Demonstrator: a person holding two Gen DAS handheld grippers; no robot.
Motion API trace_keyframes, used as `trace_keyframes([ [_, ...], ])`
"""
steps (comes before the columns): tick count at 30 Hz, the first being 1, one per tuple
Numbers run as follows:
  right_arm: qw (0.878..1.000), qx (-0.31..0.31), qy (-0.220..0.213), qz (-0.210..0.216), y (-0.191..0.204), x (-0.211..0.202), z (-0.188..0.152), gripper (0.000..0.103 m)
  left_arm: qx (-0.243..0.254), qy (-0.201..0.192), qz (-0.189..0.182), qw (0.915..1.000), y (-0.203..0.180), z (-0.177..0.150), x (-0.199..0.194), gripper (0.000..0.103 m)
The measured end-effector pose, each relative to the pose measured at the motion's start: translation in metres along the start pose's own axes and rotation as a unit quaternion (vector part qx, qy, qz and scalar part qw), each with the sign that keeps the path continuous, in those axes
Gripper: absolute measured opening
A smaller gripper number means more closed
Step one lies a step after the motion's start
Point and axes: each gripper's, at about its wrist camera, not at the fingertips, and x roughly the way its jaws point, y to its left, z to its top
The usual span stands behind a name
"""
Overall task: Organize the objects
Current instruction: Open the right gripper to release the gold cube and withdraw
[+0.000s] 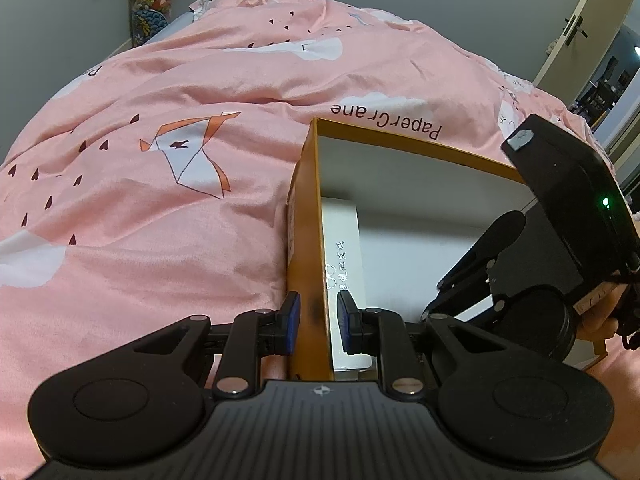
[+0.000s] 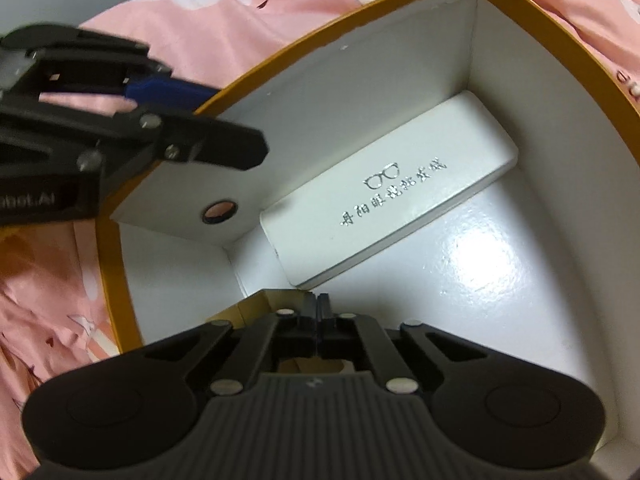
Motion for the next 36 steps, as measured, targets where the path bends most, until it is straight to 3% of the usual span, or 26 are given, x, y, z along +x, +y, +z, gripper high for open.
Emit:
trace_keyframes([
  [6, 0.998, 0.033, -0.025, -0.047, -0.011, -0.024, -0.016, 0.006, -0.004, -0.006, -0.003, 1.0000, -0.001, -0.004, -0.004, 0.023],
  [10, 0.997, 0.051, -0.012, -0.058, -0.014, -0.032, -0.033, 0.006, -0.007, -0.005, -0.005, 1.0000, -0.002, -0.007, -0.004, 0.023],
  [16, 0.998, 0.045, -0.004, -0.032, 0.001, -0.021, -0.047, 0.005, -0.008, -0.006, -0.003, 0.9999, -0.002, -0.008, -0.006, 0.023],
  [27, 0.999, 0.041, -0.010, 0.014, 0.017, 0.007, -0.014, 0.002, -0.016, -0.008, -0.001, 0.9998, 0.002, -0.010, -0.008, 0.023],
  [36, 0.998, 0.051, -0.018, -0.012, 0.021, -0.002, -0.016, 0.003, -0.004, -0.039, 0.009, 0.9992, -0.005, -0.007, -0.025, 0.023],
])
